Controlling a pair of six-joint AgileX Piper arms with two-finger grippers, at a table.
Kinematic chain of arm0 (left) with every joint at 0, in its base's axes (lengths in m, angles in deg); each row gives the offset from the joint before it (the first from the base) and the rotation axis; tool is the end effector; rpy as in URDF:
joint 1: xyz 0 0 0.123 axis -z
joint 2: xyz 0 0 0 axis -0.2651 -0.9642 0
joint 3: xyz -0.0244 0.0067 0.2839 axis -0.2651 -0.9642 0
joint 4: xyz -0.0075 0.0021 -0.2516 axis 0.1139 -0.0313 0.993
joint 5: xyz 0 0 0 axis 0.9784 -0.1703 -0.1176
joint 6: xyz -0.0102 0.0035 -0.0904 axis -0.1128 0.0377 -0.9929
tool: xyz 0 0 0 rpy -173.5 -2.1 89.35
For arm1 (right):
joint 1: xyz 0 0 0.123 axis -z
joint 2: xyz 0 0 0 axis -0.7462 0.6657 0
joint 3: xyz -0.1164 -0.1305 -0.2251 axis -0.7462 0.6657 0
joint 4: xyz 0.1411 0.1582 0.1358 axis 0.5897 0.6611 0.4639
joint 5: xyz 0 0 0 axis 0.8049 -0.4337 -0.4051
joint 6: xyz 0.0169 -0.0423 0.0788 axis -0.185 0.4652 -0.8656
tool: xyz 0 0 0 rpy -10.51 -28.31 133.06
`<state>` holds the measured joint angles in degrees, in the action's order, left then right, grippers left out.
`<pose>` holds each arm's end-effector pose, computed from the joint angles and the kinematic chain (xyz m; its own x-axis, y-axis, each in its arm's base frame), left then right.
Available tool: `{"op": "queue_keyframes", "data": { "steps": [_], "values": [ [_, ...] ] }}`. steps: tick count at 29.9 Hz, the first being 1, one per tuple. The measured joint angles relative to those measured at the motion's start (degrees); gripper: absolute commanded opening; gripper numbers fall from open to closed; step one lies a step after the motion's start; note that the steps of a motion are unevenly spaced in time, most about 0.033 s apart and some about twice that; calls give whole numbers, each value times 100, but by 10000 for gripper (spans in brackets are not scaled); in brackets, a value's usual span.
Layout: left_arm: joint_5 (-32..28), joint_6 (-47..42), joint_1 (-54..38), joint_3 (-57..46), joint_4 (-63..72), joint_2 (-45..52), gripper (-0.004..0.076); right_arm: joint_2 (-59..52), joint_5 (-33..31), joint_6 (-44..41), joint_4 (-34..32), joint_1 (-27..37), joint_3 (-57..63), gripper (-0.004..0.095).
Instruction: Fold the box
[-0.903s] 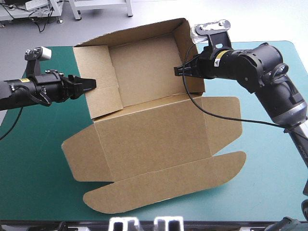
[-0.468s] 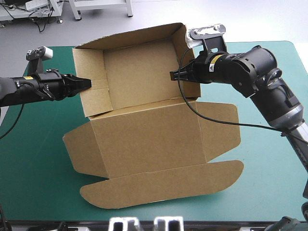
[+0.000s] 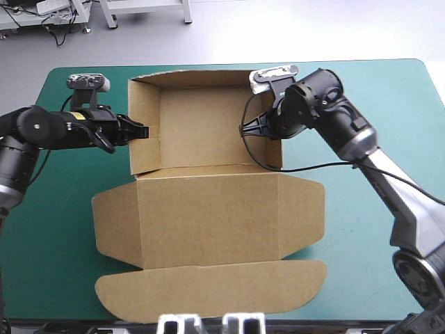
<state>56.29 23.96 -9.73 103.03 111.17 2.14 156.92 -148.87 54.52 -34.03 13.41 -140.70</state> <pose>0.2637 -0.0603 0.4040 -0.7121 0.0565 -0.6998 0.3430 0.8978 -0.2764 0.3017 0.1977 0.3922 -0.8195 -0.2385 -0.5211 -0.3075 0.9503 0.0488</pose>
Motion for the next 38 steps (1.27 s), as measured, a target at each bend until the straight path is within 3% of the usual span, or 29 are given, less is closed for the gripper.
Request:
{"op": "queue_keyframes", "data": {
  "steps": [7,12,18,21,23,26,28,34,38],
  "values": [
    [-118,-868,660,0,-1189,-973,-9,967,24,279,681,412,42,0],
    [-390,-952,679,0,-1210,-1630,-9,1246,280,817,1522,991,67,0],
    [-650,-794,710,59,-943,-2090,-9,1269,349,1136,1764,1358,79,12],
    [-650,-708,710,112,-902,-2180,-8,1273,349,1354,1730,1364,92,87],
    [-657,-655,710,137,-878,-2226,-2,1296,344,1460,1716,1364,96,202],
    [-651,-618,710,198,-837,-2280,67,1332,357,1606,1676,1364,96,365],
    [-651,-549,710,248,-789,-2335,151,1332,422,1675,1649,1364,96,424],
    [-387,-288,787,240,-672,-2485,423,1363,631,1773,1576,1364,79,451],
    [-270,-261,814,238,-617,-2523,461,1368,677,1820,1576,1364,74,451]
  ]
}}
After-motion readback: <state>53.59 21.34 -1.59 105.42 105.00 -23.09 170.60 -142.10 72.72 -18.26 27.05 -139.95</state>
